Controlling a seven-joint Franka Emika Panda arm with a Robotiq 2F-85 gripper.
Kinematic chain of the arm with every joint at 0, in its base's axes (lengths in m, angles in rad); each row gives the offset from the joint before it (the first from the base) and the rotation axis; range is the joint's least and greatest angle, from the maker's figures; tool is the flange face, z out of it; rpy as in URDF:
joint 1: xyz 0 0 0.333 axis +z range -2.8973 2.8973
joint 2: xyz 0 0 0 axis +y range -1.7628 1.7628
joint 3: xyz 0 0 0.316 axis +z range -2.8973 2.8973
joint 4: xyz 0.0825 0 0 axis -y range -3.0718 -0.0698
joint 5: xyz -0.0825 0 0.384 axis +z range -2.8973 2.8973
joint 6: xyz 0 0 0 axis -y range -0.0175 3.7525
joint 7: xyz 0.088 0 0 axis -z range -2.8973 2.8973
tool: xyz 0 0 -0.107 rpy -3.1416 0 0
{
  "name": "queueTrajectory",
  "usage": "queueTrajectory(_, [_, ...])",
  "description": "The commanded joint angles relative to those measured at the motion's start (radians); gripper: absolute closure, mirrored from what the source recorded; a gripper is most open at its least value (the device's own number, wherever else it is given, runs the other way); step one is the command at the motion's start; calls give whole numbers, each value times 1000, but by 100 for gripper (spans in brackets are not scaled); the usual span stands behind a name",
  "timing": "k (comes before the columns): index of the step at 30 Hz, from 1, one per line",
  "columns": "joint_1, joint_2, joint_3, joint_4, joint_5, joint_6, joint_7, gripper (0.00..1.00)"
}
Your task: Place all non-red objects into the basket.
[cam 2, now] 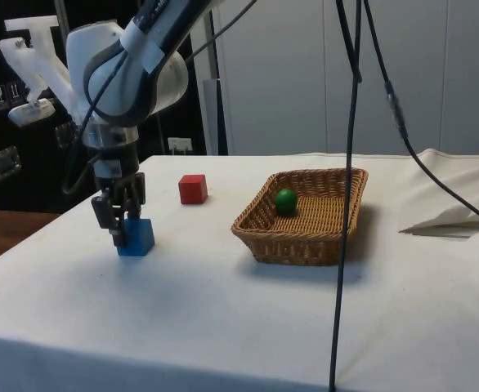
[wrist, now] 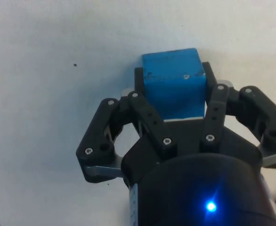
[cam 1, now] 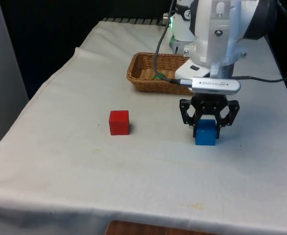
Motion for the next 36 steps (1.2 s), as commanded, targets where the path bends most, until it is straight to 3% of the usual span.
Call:
queueTrajectory(1, [-2,-1,2,-2,2,3,-2,99])
queueTrajectory(3, [0,-1,0,0,0,0,0,99])
queueTrajectory(12, [2,-107,-5,-59,-8,-67,-1,99])
queueTrajectory(13, [0,-94,-3,-48,-5,-68,0,99])
queueTrajectory(21, [1,-190,-7,-120,-14,-92,-2,99])
queueTrajectory(22, [0,-177,-5,-109,-10,-89,-2,99])
queueTrajectory(23, [1,-210,-9,-133,-14,-99,-4,99])
queueTrajectory(36, [0,-349,-11,-252,-10,-109,-15,99])
